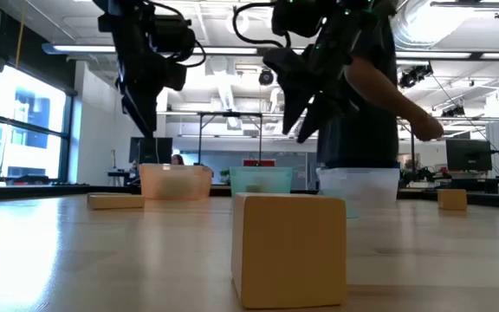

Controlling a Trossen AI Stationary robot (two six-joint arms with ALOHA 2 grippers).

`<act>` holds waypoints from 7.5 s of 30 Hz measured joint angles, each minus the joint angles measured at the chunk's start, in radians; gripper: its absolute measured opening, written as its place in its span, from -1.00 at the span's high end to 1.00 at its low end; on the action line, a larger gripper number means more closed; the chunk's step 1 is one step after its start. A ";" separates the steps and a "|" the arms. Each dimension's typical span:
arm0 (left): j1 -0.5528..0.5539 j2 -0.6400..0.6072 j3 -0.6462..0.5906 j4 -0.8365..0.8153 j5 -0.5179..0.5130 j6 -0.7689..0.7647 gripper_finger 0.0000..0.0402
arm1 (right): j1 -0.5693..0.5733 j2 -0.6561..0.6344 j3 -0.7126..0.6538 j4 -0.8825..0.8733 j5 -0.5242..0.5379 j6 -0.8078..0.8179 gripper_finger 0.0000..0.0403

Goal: Sort & place blocks by color
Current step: Put the light blue block into the orange bin

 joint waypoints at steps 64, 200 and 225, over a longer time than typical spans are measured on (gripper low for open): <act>-0.564 -0.103 0.001 -0.034 -0.229 -0.672 -0.11 | 0.288 0.107 -0.251 0.237 0.060 0.215 -0.14; 0.173 -0.094 0.257 0.649 0.581 -0.012 0.24 | -0.285 0.105 0.669 0.070 -0.501 -0.830 0.52; 0.228 -0.094 0.250 0.475 0.522 0.145 0.48 | -0.268 0.105 0.669 0.009 -0.299 -0.724 -0.15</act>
